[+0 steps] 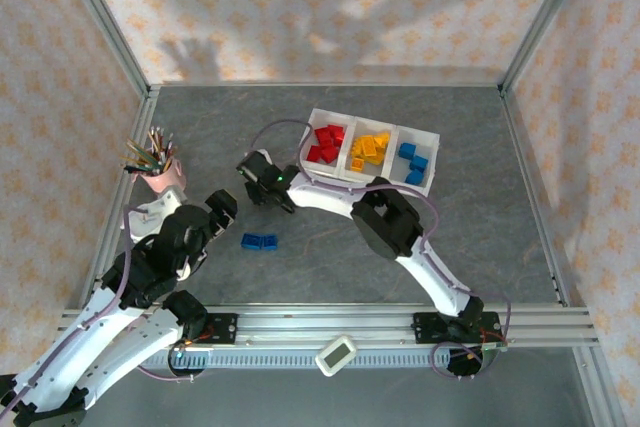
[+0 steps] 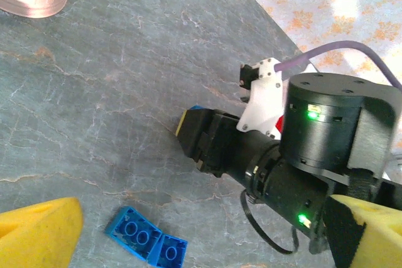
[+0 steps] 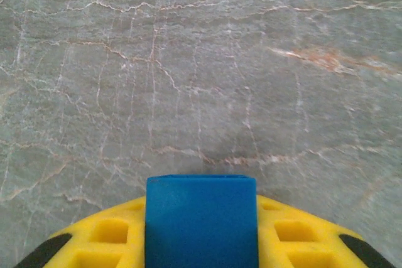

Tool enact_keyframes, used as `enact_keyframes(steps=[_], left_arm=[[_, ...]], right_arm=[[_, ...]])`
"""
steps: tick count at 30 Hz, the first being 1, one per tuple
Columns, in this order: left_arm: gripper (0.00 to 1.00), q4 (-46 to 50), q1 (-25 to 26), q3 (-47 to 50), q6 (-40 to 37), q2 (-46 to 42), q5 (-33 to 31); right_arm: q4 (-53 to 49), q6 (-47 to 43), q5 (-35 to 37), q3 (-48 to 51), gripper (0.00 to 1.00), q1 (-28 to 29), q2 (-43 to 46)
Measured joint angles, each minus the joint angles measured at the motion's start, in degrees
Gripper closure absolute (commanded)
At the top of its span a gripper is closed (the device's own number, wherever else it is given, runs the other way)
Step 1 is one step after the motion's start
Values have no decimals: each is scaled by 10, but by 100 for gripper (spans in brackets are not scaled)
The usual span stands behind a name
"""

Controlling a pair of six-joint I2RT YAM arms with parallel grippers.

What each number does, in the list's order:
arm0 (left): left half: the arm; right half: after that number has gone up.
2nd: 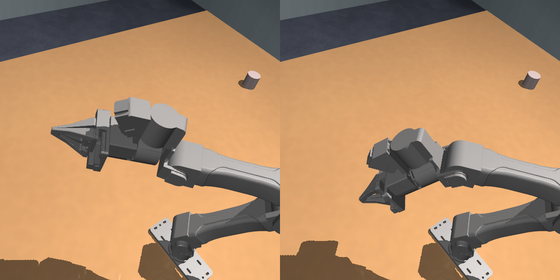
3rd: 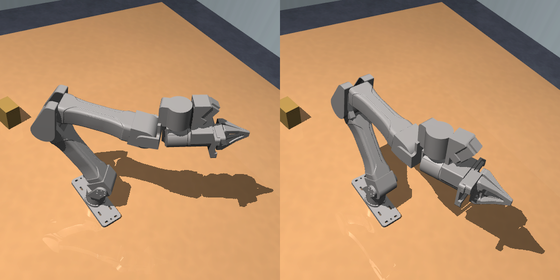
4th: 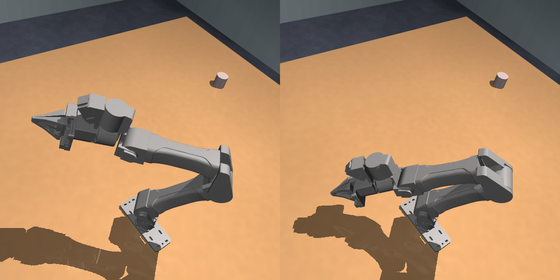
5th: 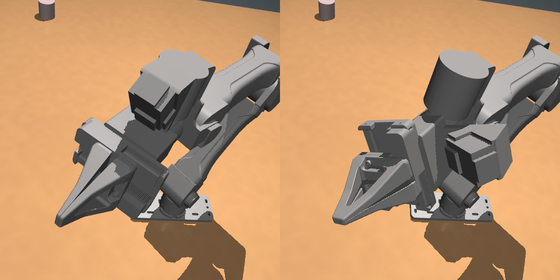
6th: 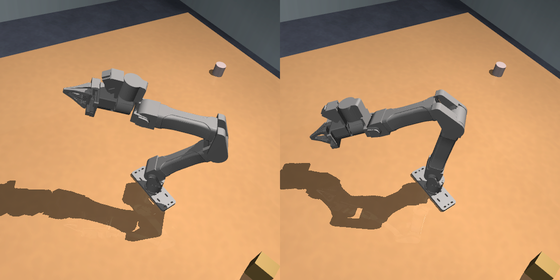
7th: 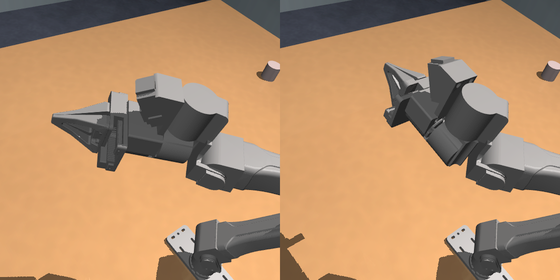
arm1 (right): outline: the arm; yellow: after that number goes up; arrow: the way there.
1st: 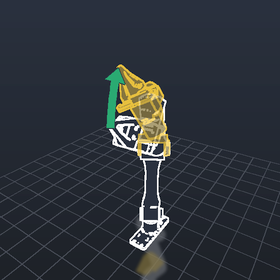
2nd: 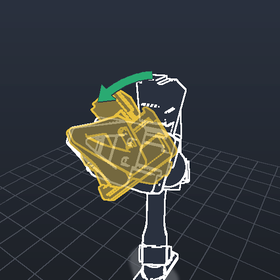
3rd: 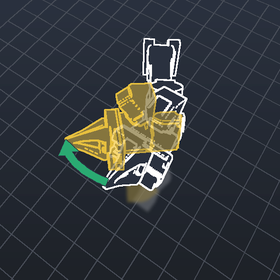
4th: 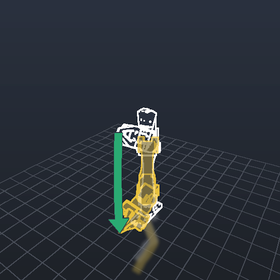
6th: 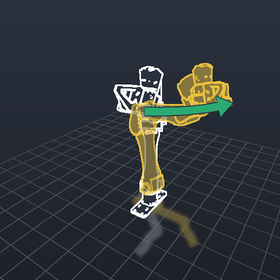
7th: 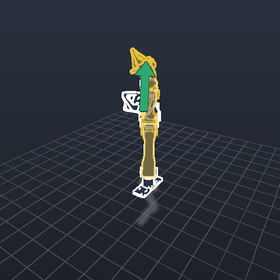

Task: Sort the legos into containers by color
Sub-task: Pick up the lego from the middle-left of the table, then place the lego in the container.

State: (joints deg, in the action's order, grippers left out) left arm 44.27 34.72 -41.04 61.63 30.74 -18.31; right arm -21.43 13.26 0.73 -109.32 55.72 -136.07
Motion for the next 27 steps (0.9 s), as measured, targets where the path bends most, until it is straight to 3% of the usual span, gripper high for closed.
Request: enact_keyframes(steps=[10, 20, 27], left_arm=[[1, -44, 0, -9, -30, 45, 29], [1, -191, 3, -12, -79, 192, 139], [1, -286, 59, -17, -93, 286, 171]], right_arm=[[19, 23, 1, 199, 76, -37, 226], [10, 78, 43, 382, 75, -146, 446], [-9, 92, 60, 455, 75, -259, 511]])
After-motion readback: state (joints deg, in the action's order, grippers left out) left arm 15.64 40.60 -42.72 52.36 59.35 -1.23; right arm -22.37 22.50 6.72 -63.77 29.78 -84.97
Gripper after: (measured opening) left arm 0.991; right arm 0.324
